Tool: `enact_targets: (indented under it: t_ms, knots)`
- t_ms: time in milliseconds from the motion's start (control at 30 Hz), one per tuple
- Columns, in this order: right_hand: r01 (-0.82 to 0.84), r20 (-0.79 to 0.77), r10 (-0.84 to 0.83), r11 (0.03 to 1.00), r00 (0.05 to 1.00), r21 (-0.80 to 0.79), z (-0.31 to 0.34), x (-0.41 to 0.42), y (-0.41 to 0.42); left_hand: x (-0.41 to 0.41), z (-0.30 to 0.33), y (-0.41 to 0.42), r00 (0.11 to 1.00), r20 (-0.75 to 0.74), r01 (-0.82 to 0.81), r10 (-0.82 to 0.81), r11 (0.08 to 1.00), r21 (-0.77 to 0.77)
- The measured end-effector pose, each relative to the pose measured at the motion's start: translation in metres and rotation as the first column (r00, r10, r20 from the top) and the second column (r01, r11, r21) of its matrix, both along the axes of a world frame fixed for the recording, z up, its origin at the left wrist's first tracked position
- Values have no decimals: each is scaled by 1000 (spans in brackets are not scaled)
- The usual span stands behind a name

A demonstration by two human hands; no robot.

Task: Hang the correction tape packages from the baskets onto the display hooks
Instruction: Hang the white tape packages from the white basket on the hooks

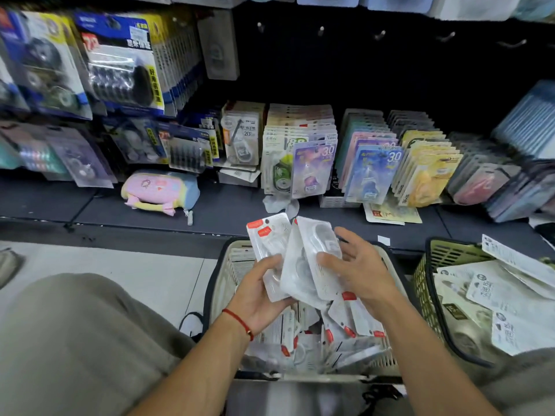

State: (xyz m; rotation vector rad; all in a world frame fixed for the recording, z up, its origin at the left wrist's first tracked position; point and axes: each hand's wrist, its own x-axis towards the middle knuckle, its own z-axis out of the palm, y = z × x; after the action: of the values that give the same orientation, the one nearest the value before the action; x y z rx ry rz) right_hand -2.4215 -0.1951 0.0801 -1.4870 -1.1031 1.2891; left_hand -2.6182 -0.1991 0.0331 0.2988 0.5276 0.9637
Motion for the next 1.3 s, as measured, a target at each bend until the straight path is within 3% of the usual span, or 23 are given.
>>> enact_targets:
  t_ms: [200, 400, 467, 533, 600, 667, 767, 867, 1000, 1167, 1300]
  knots:
    - [-25, 35, 23, 999, 999, 46, 10, -2, 28, 2, 28, 20, 957, -290, 59, -11, 986, 156]
    - [-154, 118, 139, 980, 983, 129, 75, 15, 81, -15, 91, 78, 879, -474, 77, 51, 966, 246]
    - [-90, 117, 71, 982, 991, 164, 94, 19, 97, -21, 115, 95, 814, -574, 98, 89, 953, 287]
    - [24, -25, -19, 977, 1000, 210, 104, 20, 110, -26, 133, 109, 748, -648, 119, 143, 932, 344]
    - [110, -179, -64, 958, 982, 264, 107, 12, 117, -29, 145, 117, 763, -632, 152, 140, 910, 385]
    - [197, -216, -127, 918, 968, 343, 101, -1, 122, -30, 146, 121, 813, -570, 145, 118, 907, 395]
    - [309, -193, -254, 882, 948, 357, 88, -23, 128, -27, 142, 125, 869, -471, 65, 148, 912, 406]
    - [346, -4, -366, 874, 930, 341, 78, -36, 135, -26, 141, 133, 888, -409, -1, 209, 891, 454]
    - [177, 90, -229, 905, 969, 388, 80, -32, 145, -38, 142, 149, 829, -437, -120, 349, 874, 470]
    - [-296, 318, 214, 926, 924, 236, 102, -8, 152, -68, 143, 159, 791, -469, -156, 393, 871, 466]
    - [-317, 340, 240, 929, 909, 190, 109, -12, 152, -76, 146, 155, 785, -480, -137, 391, 865, 482]
